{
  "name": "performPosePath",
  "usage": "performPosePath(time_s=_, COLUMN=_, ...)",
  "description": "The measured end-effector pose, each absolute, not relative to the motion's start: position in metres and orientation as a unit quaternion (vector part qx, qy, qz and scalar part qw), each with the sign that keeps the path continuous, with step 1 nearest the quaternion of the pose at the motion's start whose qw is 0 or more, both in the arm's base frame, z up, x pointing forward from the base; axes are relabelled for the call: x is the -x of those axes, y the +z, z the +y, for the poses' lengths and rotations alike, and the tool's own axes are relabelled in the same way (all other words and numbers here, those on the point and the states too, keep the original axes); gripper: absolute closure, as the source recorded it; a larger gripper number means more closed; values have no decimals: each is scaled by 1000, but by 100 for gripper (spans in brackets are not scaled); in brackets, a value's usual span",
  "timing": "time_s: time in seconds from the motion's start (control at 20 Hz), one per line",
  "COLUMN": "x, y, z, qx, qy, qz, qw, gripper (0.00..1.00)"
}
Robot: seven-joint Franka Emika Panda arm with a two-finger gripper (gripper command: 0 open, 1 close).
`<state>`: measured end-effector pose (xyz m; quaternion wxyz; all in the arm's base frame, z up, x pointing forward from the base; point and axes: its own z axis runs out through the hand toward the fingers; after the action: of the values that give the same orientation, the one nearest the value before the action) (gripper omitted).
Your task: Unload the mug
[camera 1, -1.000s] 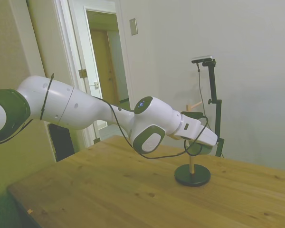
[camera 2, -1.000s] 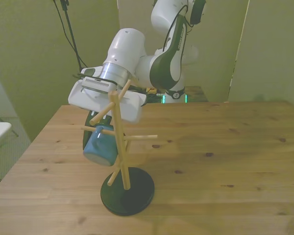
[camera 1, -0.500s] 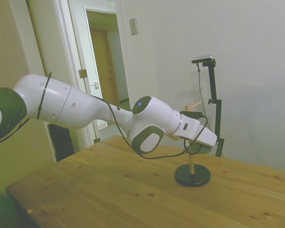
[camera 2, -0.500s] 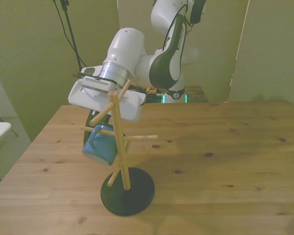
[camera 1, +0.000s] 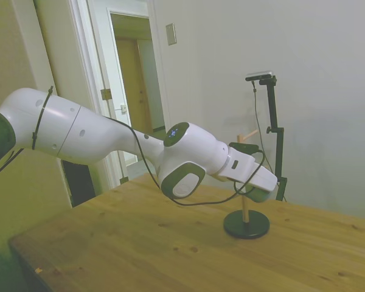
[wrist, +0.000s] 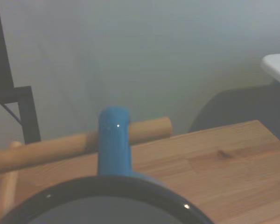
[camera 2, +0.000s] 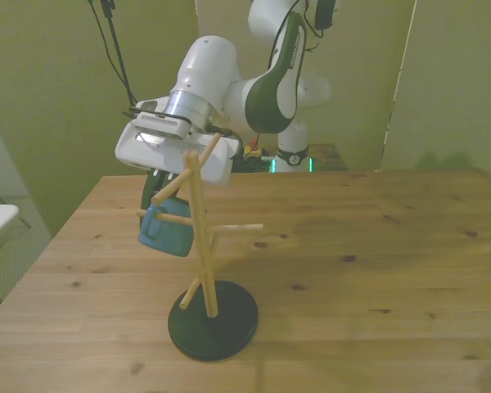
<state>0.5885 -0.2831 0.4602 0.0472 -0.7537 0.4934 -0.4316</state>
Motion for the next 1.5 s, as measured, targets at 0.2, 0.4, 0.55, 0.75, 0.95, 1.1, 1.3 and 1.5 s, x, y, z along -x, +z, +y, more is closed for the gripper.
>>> performPosePath(time_s=0.2, x=-574, y=464, z=-305, qx=744, qy=-433, qz=507, qw=54, gripper=100)
performPosePath(time_s=0.4, x=-562, y=465, z=-316, qx=739, qy=-432, qz=514, qw=58, gripper=100)
performPosePath(time_s=0.55, x=-550, y=460, z=-323, qx=738, qy=-428, qz=518, qw=65, gripper=100)
performPosePath(time_s=0.75, x=-521, y=450, z=-313, qx=752, qy=-416, qz=506, qw=75, gripper=100)
performPosePath(time_s=0.95, x=-480, y=445, z=-271, qx=781, qy=-400, qz=472, qw=86, gripper=100)
performPosePath(time_s=1.1, x=-454, y=436, z=-237, qx=808, qy=-373, qz=445, qw=99, gripper=100)
performPosePath(time_s=1.3, x=-438, y=425, z=-184, qx=849, qy=-334, qz=397, qw=99, gripper=100)
performPosePath(time_s=1.5, x=-429, y=430, z=-127, qx=881, qy=-287, qz=362, qw=101, gripper=100)
